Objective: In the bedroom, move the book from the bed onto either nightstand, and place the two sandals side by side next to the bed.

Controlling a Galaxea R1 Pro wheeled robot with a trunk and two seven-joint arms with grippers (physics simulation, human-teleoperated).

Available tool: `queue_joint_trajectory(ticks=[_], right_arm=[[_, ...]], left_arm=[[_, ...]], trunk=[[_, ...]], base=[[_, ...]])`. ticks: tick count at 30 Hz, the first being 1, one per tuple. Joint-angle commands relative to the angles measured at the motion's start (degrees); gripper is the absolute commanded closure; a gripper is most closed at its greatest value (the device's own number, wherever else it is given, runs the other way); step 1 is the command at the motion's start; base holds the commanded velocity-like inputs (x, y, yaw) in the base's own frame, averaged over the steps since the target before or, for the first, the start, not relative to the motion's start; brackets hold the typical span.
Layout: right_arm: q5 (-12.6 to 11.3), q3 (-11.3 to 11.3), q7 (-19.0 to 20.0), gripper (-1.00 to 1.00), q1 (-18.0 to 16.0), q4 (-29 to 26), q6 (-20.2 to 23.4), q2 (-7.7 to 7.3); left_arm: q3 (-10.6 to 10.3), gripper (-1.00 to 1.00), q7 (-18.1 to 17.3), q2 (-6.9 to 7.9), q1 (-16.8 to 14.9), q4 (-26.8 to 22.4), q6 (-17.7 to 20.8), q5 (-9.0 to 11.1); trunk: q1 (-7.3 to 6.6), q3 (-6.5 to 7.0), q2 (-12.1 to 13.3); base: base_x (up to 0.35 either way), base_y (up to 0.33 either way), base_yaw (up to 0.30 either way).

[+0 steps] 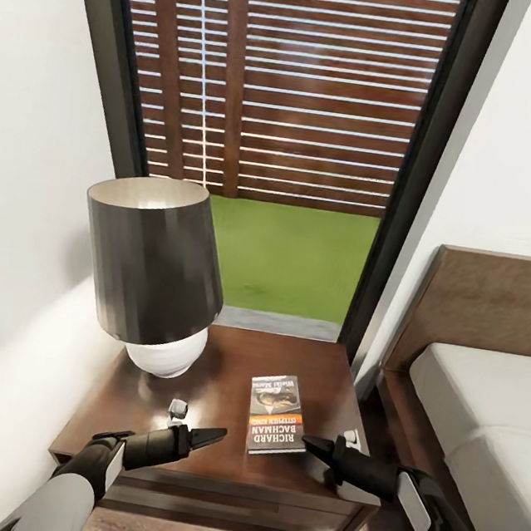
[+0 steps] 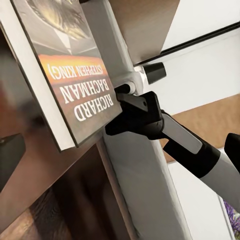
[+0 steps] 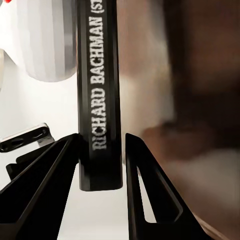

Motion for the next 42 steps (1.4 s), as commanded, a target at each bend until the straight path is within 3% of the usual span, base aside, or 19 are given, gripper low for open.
queue_joint_trajectory(ticks=[1,19,23,42], right_arm=[[0.0,-0.1,0.1,1.0,0.0,0.0,0.2,0.0],[0.0,-0.1,0.2,1.0,0.0,0.0,0.2,0.0],[0.0,-0.1,0.1,1.0,0.0,0.0,0.2,0.0],[0.0,-0.1,0.2,1.0,0.0,0.0,0.2,0.0]], left_arm=[[0.4,-1.0,-0.4,-0.07,-0.1,-0.1,0.6,-0.6],[0.4,-1.0,-0.4,-0.07,-0.1,-0.1,0.6,-0.6],[0.4,-1.0,-0.4,-0.07,-0.1,-0.1,0.6,-0.6],[0.5,-1.0,-0.4,-0.07,0.0,-0.1,0.6,-0.6]], trunk=[[-0.01,-0.05,0.0],[-0.01,-0.05,0.0],[-0.12,0.83,0.0],[-0.04,0.17,0.0]], base=[[0.0,0.0,0.0],[0.0,0.0,0.0],[0.0,0.0,0.0],[0.0,0.0,0.0]])
